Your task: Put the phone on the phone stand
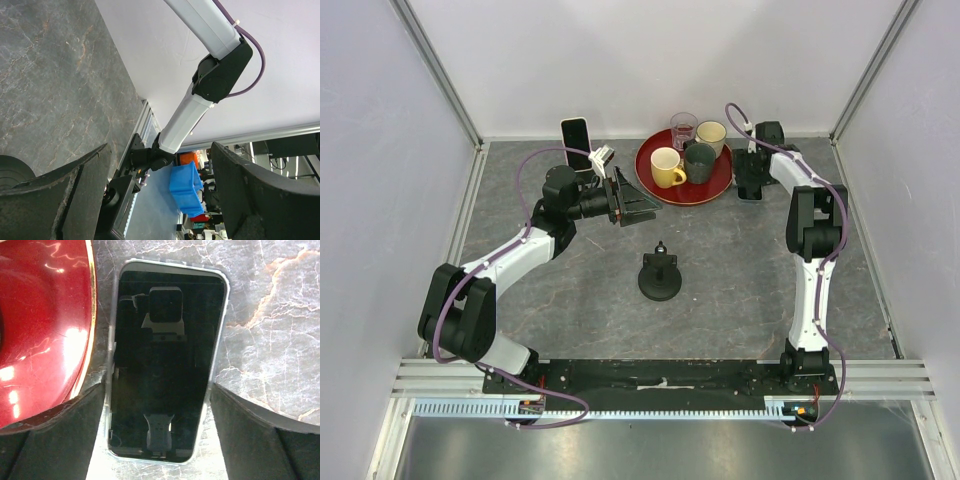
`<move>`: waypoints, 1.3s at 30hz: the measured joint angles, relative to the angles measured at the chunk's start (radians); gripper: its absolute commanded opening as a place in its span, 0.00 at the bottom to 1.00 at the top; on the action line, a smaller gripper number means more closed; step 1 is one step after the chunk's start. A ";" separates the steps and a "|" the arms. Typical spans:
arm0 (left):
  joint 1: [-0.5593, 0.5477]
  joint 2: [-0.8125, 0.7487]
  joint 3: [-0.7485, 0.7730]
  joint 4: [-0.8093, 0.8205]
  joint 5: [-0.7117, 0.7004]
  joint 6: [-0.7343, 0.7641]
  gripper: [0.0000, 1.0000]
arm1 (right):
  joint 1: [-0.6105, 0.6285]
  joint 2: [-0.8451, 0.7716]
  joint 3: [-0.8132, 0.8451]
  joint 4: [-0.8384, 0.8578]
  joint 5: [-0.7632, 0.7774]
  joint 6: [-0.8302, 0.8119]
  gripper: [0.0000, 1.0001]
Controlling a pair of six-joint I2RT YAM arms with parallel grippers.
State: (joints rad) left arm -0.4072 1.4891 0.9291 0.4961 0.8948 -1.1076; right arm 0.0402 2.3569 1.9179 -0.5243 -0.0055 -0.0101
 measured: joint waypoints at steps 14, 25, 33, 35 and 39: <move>0.000 0.002 0.000 0.000 0.000 0.000 0.86 | 0.016 -0.091 -0.158 0.053 0.063 0.127 0.33; 0.000 0.006 0.000 0.000 0.000 0.000 0.86 | 0.037 -0.470 -0.722 0.192 0.009 0.281 0.26; 0.000 0.006 0.000 0.000 0.000 0.000 0.83 | 0.070 -0.675 -0.990 0.301 0.000 0.323 0.00; 0.000 0.006 0.000 0.000 0.000 0.000 0.82 | 0.070 -0.721 -1.050 0.343 -0.023 0.341 0.00; 0.000 0.008 0.000 0.000 0.001 0.000 0.82 | 0.068 -0.808 -1.162 0.429 -0.082 0.390 0.00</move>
State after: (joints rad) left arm -0.4072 1.4975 0.9287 0.4957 0.8959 -1.1072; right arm 0.1081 1.5490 0.7555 -0.0956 -0.0872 0.3801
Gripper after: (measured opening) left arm 0.824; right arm 0.817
